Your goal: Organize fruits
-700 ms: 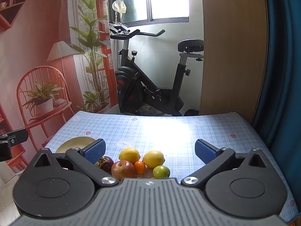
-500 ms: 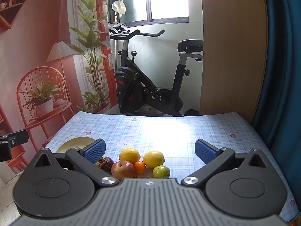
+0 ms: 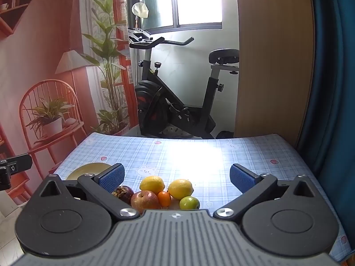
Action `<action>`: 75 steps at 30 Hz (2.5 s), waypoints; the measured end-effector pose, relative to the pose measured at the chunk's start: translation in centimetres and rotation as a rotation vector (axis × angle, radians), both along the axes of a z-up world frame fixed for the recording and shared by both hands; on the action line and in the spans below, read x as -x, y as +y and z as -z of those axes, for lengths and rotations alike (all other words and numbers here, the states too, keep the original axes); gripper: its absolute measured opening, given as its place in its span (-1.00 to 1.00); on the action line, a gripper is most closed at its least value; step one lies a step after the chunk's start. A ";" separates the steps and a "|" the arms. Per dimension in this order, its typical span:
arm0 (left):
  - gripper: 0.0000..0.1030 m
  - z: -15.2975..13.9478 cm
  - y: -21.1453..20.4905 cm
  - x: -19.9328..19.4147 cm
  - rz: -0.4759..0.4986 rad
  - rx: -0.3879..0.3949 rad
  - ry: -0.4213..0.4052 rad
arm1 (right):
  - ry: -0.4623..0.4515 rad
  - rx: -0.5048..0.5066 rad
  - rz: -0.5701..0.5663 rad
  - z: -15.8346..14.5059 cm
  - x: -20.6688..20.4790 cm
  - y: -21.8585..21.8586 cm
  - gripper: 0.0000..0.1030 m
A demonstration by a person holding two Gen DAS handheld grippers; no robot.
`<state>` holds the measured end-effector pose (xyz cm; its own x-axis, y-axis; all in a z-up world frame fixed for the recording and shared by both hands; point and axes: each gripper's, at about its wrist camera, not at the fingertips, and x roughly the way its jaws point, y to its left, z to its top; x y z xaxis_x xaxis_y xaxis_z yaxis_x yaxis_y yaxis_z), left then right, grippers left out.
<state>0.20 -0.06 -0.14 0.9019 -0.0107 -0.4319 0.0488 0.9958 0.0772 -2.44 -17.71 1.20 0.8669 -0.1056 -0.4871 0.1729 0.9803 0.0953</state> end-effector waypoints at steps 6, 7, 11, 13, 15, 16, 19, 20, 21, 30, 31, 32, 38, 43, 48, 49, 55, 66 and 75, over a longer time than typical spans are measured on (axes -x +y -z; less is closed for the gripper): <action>1.00 0.0 0.0 0.3 0.005 0.015 -0.002 | -0.004 -0.006 0.014 -0.1 0.1 -0.1 1.00; 1.00 -0.1 0.0 0.4 0.006 0.016 -0.002 | -0.005 -0.006 0.015 -0.1 0.1 0.0 1.00; 1.00 -0.2 0.1 0.6 0.007 0.023 -0.005 | -0.010 -0.006 0.018 -0.3 0.4 0.2 1.00; 1.00 -0.3 0.3 0.6 0.009 0.027 -0.004 | -0.014 -0.005 0.019 -0.4 0.6 0.2 1.00; 1.00 -0.3 0.5 0.5 0.011 0.030 -0.006 | -0.019 -0.002 0.018 -0.5 0.7 0.2 1.00; 1.00 -0.3 0.5 0.5 0.012 0.030 -0.006 | -0.021 -0.002 0.019 -0.4 0.8 0.1 1.00; 1.00 -0.4 0.3 0.6 0.016 0.033 -0.004 | -0.025 -0.003 0.020 -0.5 0.9 0.0 1.00; 1.00 -0.4 0.3 0.6 0.017 0.034 -0.003 | -0.027 -0.003 0.021 -0.5 0.9 -0.1 1.00; 1.00 -0.4 0.3 0.6 0.019 0.035 -0.003 | -0.029 -0.002 0.021 -0.4 0.9 -0.1 1.00; 1.00 -0.3 0.7 0.2 0.025 0.047 0.004 | -0.034 -0.003 0.023 -0.4 1.0 -0.2 1.00; 1.00 -0.3 0.7 0.2 0.025 0.048 0.003 | -0.035 -0.003 0.023 -0.4 1.0 -0.2 1.00; 1.00 -0.2 0.8 0.1 0.025 0.049 0.003 | -0.036 -0.003 0.024 -0.3 1.1 -0.2 1.00; 1.00 0.0 0.8 0.4 0.028 0.050 -0.003 | -0.037 -0.002 0.025 -0.4 1.1 -0.2 1.00; 1.00 0.0 0.8 0.5 0.028 0.054 -0.004 | -0.042 -0.004 0.024 -0.5 1.2 -0.2 1.00; 1.00 -0.1 0.8 0.5 0.028 0.052 -0.007 | -0.043 0.004 0.018 -0.7 1.2 -0.2 1.00; 1.00 -0.2 0.7 0.5 0.028 0.053 -0.009 | -0.043 0.003 0.019 -0.7 1.2 -0.2 1.00; 1.00 0.0 0.7 0.6 0.027 0.055 -0.008 | -0.046 -0.003 0.024 -0.7 1.4 -0.3 1.00; 1.00 0.5 0.9 0.4 0.024 0.070 -0.013 | -0.056 -0.011 0.012 -0.3 1.2 -0.4 1.00; 0.99 2.3 1.0 -1.2 0.024 0.119 -0.054 | -0.109 -0.007 0.017 1.9 0.9 -1.3 1.00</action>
<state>1.41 0.90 -2.45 0.9226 -0.0806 -0.3772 0.0713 0.9967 -0.0387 -3.34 -19.00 -0.65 0.9130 -0.1175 -0.3907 0.1775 0.9767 0.1210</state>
